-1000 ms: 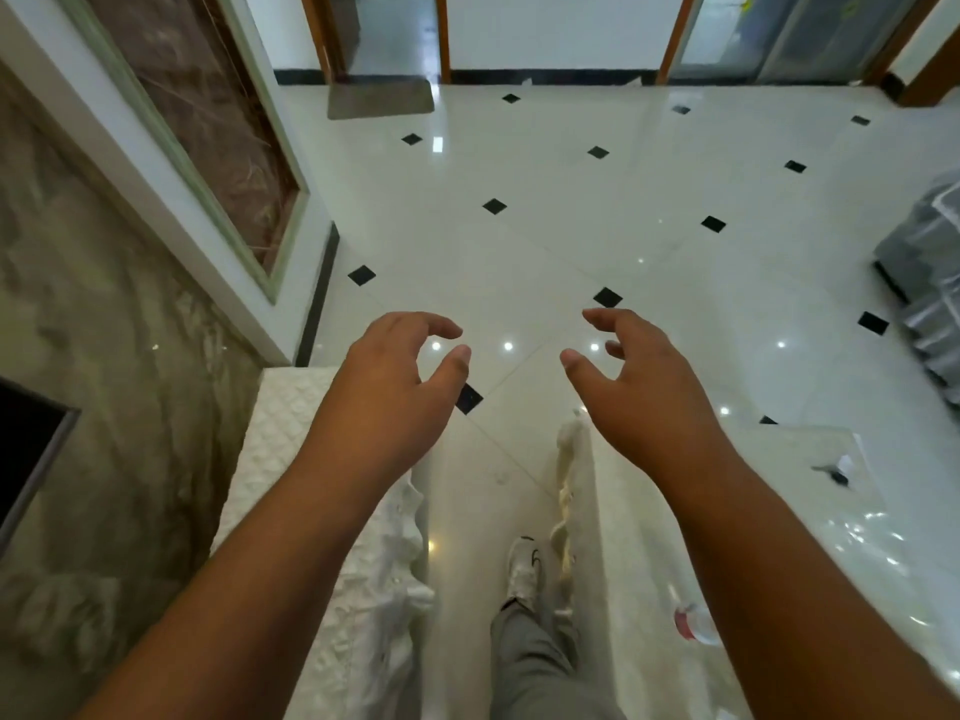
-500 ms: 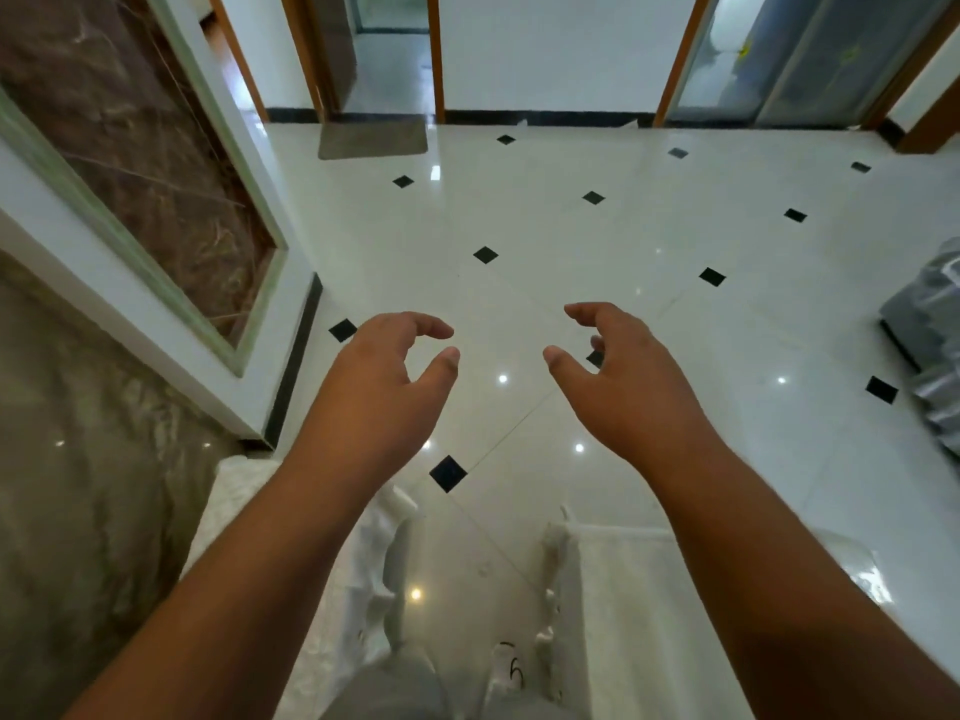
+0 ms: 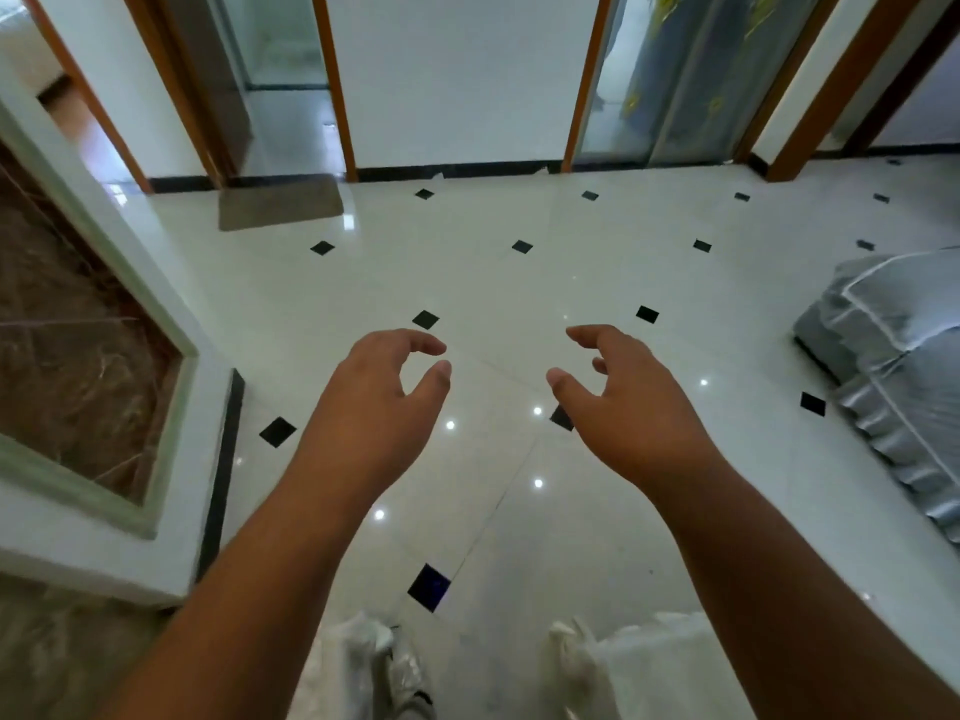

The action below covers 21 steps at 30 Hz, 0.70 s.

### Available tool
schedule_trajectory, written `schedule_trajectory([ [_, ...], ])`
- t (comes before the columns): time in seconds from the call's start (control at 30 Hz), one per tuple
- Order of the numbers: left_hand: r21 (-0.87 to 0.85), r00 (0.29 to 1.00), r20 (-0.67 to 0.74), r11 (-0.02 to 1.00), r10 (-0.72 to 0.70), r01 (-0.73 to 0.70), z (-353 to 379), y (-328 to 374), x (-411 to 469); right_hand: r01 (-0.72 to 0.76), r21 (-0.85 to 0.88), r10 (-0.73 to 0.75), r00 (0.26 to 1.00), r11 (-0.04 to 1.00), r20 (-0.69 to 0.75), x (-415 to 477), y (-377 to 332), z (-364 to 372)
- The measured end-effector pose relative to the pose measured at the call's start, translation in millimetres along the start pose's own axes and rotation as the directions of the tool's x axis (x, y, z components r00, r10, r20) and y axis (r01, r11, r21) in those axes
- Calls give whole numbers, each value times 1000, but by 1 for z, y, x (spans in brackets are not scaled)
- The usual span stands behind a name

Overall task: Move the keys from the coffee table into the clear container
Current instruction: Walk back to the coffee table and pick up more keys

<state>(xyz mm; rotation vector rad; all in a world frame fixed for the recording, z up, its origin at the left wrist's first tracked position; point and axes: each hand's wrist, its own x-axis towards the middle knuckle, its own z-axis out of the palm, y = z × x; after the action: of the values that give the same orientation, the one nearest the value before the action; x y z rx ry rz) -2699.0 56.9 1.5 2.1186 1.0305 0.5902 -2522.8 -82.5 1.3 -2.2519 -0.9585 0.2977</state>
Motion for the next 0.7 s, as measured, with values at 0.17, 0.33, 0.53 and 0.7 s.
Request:
schedule_trajectory([
  [0.17,-4,997,44,998,62,-62,-26,-24,79,-29,-12,28,997,1000,-79,61,-38,28],
  [0.33,-26,995,60,996,85,-84,-41,-40,132,-83,-48,78,992,995,-102,95,-57,45],
  [0.53,-33,990,88,993,114,-111,-44,-42,180,-110,-40,103,984,993,-144,137,-66,49],
  [0.7,-21,987,120,994,110,-109,-36,-45,213,-136,-13,133,981,991,-139,169,-60,56],
])
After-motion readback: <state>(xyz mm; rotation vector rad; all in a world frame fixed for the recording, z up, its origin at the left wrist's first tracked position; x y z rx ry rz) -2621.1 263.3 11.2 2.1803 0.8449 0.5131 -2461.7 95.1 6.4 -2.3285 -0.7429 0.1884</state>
